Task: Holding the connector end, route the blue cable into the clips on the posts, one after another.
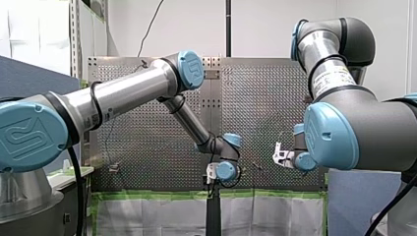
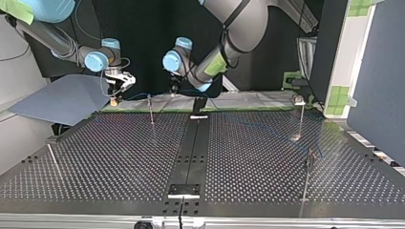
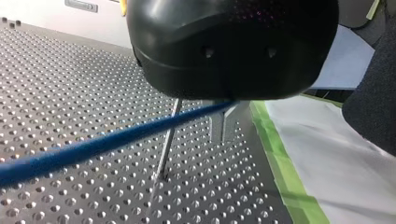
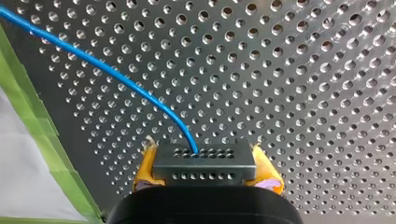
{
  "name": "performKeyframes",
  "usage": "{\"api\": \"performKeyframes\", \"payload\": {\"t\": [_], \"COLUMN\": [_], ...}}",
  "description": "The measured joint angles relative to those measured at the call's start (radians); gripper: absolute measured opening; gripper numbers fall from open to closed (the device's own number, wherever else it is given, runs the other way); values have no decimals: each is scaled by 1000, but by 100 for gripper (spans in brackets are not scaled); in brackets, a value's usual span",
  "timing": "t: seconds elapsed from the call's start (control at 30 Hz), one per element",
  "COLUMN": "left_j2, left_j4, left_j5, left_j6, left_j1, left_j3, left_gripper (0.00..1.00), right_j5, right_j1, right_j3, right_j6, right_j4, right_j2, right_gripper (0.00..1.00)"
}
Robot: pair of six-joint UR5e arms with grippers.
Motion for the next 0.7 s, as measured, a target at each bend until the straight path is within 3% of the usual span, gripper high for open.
{"api": "performKeyframes", "payload": {"t": [0.7], "left_j2": [-27], "left_j4": [16], "left_j5": [63], "left_j6": [-69], "left_j1": [26], "left_j3": [19], "left_gripper": [1], "right_j5": [1], "right_j1": [2], "right_j3": [1], "right_j6": [0], "right_j4": [1], "right_j2": [5], "right_gripper": [0]}}
